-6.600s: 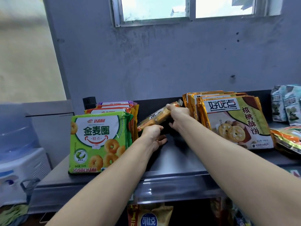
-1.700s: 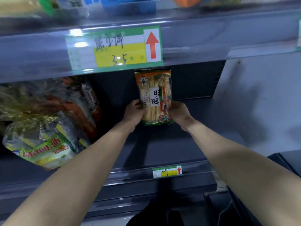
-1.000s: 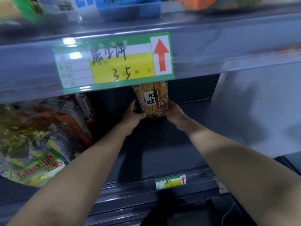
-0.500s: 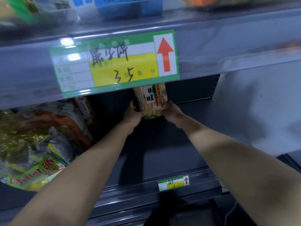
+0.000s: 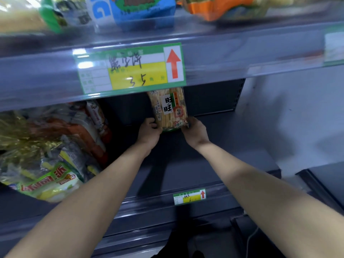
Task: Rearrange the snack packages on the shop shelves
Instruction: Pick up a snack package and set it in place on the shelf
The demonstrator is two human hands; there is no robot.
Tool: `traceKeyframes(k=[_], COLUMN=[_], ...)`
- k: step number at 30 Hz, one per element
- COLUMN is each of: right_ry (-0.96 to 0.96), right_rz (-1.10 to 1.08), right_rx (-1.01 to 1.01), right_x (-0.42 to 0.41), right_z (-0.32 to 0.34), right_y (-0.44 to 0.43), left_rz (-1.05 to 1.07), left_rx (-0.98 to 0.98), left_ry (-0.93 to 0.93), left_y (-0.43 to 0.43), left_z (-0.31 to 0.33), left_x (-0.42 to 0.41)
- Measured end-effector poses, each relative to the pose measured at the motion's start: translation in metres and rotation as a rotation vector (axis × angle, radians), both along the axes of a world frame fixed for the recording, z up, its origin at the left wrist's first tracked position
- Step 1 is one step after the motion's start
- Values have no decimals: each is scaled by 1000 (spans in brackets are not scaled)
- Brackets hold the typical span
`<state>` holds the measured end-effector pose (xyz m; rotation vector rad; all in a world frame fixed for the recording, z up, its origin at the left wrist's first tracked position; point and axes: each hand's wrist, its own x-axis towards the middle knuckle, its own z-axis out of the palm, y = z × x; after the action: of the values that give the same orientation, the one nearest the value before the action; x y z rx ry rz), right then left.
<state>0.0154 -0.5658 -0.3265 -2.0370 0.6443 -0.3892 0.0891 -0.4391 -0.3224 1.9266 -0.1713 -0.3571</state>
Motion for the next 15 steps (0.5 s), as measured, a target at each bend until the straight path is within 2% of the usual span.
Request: traceKeyframes(k=[5,11,15], right_ry=[12,-97,-243], right_rz=[28,87,96], right_rx=[0,52,29], right_x=[-38,-97,-130], right_z=[19,55,89], right_y=[19,39,56], left_rz=[-31,-58,-54], left_rx=[-34,-124,-147], left_ry=[-27,-32,-110], left_y=[9,28,43], left_z=[21,60,96], left_x=[-50,-120,-155])
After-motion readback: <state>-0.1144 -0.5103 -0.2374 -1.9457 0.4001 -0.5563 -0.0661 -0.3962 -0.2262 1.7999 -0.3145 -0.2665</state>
